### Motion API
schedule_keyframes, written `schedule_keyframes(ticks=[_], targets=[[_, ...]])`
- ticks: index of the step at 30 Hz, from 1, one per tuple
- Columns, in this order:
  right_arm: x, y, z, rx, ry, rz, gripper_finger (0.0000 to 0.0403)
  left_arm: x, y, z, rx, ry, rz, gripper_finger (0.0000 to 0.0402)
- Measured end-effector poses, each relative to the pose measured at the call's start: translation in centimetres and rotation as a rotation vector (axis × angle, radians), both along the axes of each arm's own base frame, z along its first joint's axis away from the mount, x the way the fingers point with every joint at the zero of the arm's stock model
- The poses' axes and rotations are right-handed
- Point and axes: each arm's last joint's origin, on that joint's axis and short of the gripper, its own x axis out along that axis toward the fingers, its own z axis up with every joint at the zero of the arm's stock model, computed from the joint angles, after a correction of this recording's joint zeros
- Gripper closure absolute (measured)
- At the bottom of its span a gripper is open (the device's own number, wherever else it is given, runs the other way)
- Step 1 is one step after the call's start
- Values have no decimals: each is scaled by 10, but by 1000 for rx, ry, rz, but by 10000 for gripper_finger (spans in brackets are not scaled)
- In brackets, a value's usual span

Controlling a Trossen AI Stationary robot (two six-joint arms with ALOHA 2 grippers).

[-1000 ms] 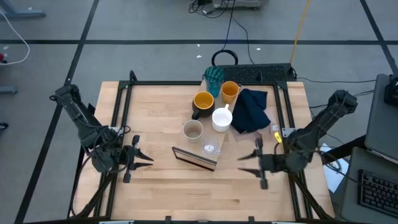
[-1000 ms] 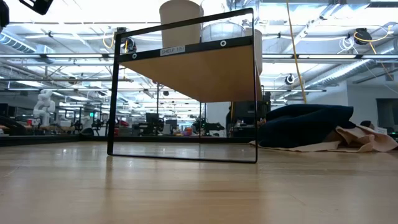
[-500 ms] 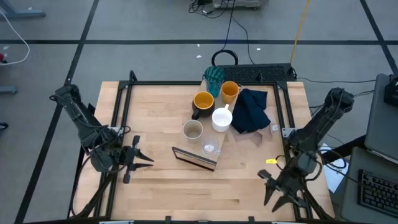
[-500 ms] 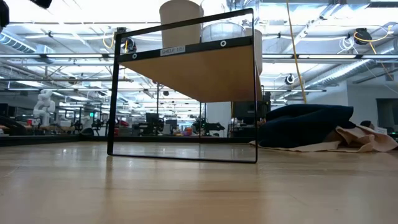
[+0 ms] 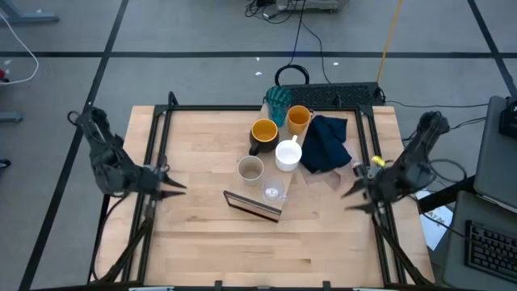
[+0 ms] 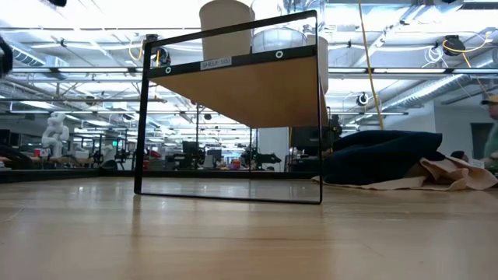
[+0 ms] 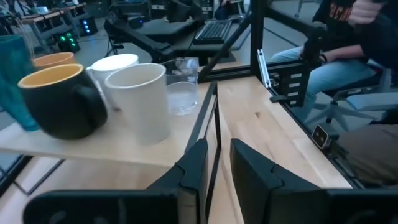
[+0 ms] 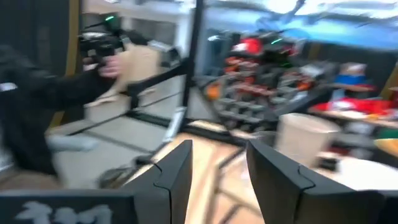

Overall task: Stack small to large cups/mugs on shelf
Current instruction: Return to Home Position

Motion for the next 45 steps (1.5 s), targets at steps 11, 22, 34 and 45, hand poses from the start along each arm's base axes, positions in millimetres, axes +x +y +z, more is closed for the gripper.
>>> schedule_keyframes(ticks=[11,22,34,45], targets=[[-5,-16,5,-67,-38,-283,259,-47,56,-3,-91,-70,-25,332],[-2,-16,4,-69,-23,-344,259,-54,64,-6,-23,-276,-136,332],[1,-22,8,-99,-48,-432,259,-31,27,-48,-16,-439,-230,332],[3,-25,8,-60,-45,-474,259,-13,12,-74,-162,-385,-422,332]])
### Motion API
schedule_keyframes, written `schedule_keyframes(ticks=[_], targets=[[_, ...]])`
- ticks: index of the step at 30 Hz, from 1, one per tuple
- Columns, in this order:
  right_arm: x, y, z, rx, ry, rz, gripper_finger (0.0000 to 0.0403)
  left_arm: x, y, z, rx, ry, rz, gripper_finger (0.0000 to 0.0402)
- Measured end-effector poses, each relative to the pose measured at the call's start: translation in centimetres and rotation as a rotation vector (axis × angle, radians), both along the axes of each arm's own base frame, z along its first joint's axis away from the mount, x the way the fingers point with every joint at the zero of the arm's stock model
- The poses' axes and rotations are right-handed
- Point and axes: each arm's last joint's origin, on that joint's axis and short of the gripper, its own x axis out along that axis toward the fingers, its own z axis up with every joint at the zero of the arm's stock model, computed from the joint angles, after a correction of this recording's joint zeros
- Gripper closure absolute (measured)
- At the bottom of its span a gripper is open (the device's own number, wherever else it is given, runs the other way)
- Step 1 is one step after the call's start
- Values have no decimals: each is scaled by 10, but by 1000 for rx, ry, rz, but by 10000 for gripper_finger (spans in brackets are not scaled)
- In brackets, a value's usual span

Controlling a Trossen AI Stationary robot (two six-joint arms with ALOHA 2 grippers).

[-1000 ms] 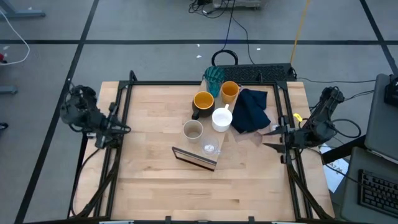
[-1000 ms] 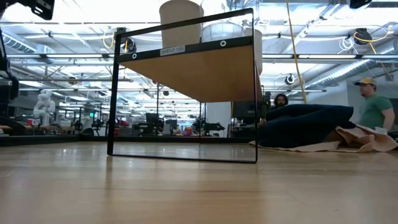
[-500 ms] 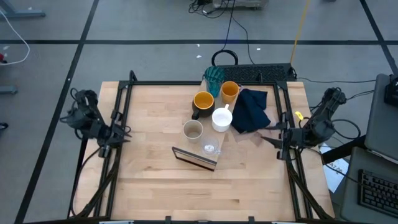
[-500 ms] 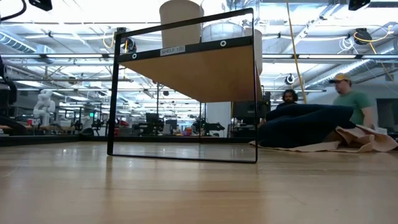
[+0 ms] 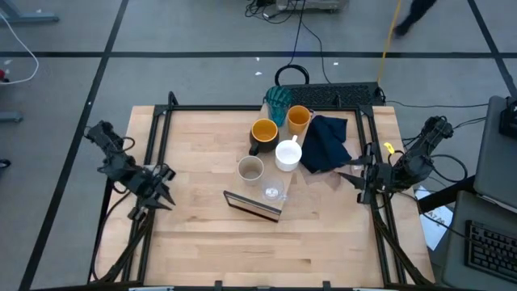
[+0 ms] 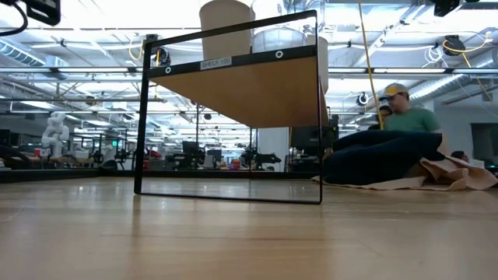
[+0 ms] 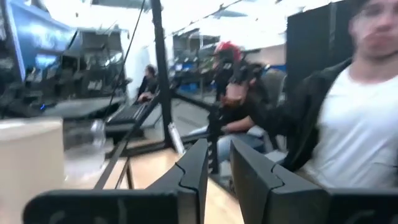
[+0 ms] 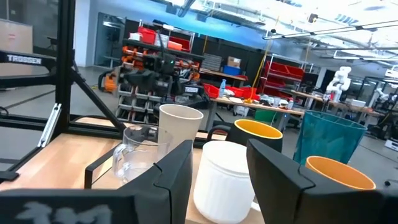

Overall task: Stack small to large cups/mugs on shelf
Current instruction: Return to Home Position

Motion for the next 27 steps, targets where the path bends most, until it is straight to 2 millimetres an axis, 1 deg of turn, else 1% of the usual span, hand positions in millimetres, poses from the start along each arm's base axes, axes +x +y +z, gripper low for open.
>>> schedule_keyframes(ticks=[4,7,9,12,15,19,22,27], targets=[[1,-1,0,9,-1,-8,259,13,-3,-10,16,15,27,332],[1,-1,0,13,-1,-14,259,23,2,-16,38,54,111,332],[2,-1,0,14,0,-19,259,27,6,-16,49,51,152,332],[3,-1,-1,10,5,-19,259,31,14,-14,74,21,161,332],[3,0,-1,19,6,-18,259,35,24,-16,75,40,220,332],[5,2,-3,28,14,-15,259,38,35,-16,76,43,249,332],[7,4,-4,20,25,-14,259,39,41,-16,124,23,314,332],[9,6,-6,40,34,-11,259,40,50,-16,135,22,398,332]])
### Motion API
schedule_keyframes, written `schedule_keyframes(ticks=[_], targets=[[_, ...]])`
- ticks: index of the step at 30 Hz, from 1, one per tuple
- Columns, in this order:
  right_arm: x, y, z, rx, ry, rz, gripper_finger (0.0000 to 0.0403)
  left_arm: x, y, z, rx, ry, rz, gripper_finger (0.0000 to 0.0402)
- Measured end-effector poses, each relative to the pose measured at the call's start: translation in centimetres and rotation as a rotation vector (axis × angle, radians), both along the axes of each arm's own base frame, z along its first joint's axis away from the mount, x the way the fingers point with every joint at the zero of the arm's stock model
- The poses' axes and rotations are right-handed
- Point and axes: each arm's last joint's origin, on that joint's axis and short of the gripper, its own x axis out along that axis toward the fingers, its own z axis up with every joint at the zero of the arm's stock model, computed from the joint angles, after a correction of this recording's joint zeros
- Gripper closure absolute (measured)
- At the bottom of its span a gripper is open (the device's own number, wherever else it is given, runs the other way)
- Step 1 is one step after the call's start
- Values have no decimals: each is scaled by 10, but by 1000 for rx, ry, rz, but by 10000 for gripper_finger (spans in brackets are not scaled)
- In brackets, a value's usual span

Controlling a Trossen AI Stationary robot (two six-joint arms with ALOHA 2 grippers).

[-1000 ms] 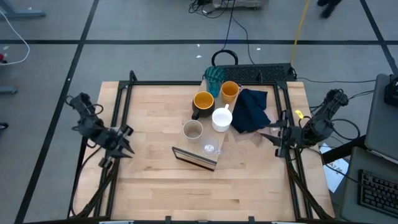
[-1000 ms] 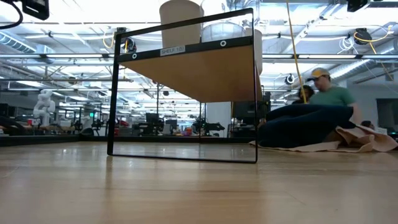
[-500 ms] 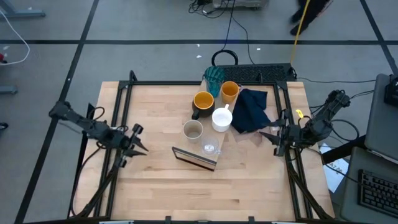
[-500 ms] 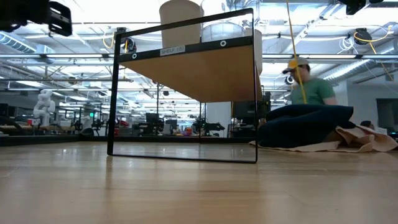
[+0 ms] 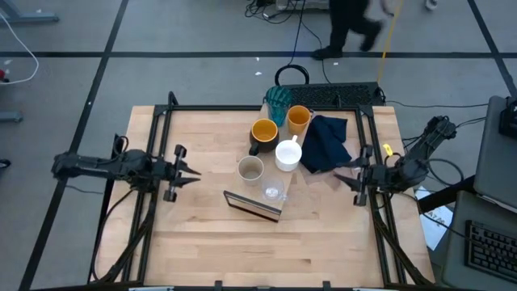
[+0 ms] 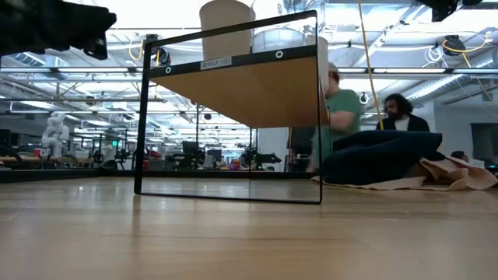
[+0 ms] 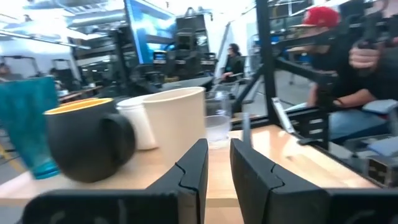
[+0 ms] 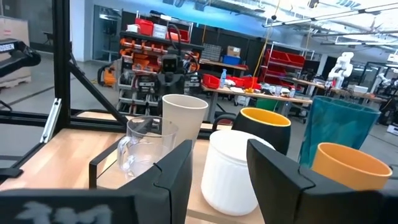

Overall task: Stack small to large cups/mugs on shelf
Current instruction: Return to Home Position

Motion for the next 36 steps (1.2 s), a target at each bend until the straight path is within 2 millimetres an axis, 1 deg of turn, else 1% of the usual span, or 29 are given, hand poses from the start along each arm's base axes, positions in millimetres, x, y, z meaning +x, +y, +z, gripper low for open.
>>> schedule_keyframes(ticks=[4,13,16,20,26,30,36], targets=[[1,1,-1,-6,11,0,259,-1,6,-1,-1,9,59,332],[3,3,-3,-16,21,1,259,-11,11,-4,-24,29,84,332],[3,3,-3,-16,21,1,259,-13,11,-10,-44,3,93,332],[3,3,-3,-15,21,0,259,-12,13,-27,-87,-36,140,332],[3,3,-3,0,20,1,259,-13,12,-25,-106,-54,150,332],[3,3,-4,-4,24,1,259,-12,13,-30,-117,10,225,332],[3,3,-4,-4,24,1,259,-11,10,-37,-158,87,176,332]])
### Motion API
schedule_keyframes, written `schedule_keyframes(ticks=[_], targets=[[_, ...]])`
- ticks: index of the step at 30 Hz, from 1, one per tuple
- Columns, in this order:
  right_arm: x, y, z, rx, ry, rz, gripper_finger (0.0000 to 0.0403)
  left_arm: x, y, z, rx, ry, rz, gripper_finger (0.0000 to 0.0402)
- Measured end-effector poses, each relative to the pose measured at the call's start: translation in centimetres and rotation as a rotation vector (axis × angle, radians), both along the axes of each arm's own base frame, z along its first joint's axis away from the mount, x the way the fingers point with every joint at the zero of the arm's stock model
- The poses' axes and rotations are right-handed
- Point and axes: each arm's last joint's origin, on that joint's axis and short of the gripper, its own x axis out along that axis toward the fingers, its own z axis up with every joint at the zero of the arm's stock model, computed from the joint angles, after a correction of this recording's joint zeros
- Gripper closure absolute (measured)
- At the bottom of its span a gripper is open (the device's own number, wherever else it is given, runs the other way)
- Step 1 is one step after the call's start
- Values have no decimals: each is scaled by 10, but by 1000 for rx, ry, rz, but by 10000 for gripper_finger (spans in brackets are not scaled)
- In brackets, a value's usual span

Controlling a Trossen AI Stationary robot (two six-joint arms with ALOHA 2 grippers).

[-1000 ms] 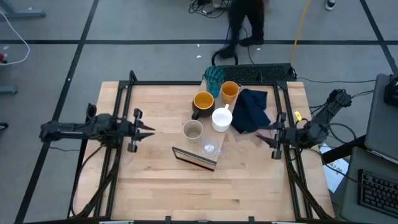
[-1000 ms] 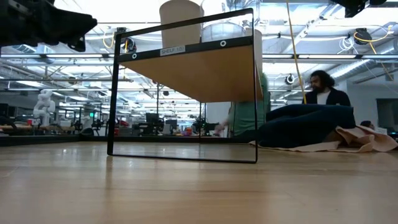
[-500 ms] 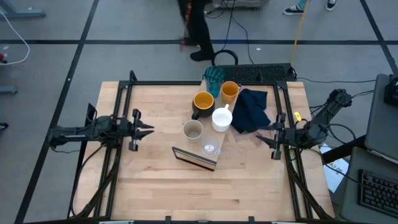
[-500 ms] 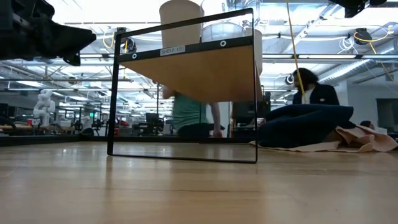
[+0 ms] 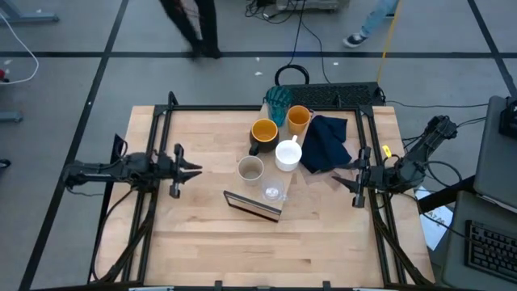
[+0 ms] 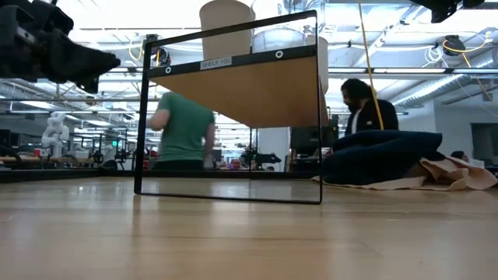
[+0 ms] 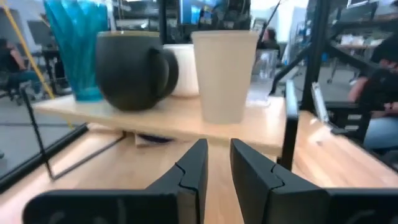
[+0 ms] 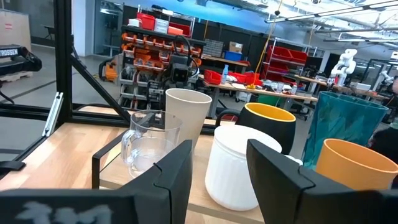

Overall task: Stack small to large cups/mugs on shelf
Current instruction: Return to Home Position

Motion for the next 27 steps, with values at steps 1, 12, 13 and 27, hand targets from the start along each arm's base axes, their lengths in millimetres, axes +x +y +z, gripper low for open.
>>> schedule_keyframes(ticks=[1,12,13,27], targets=[[0,0,0,0,0,0,259,0,0,-1,0,11,8,332],[0,0,0,0,0,0,259,0,0,-3,-27,25,7,332],[0,0,0,0,0,0,259,0,0,-3,-37,28,6,332],[-5,20,3,170,-14,725,259,0,0,-3,-66,37,12,332]])
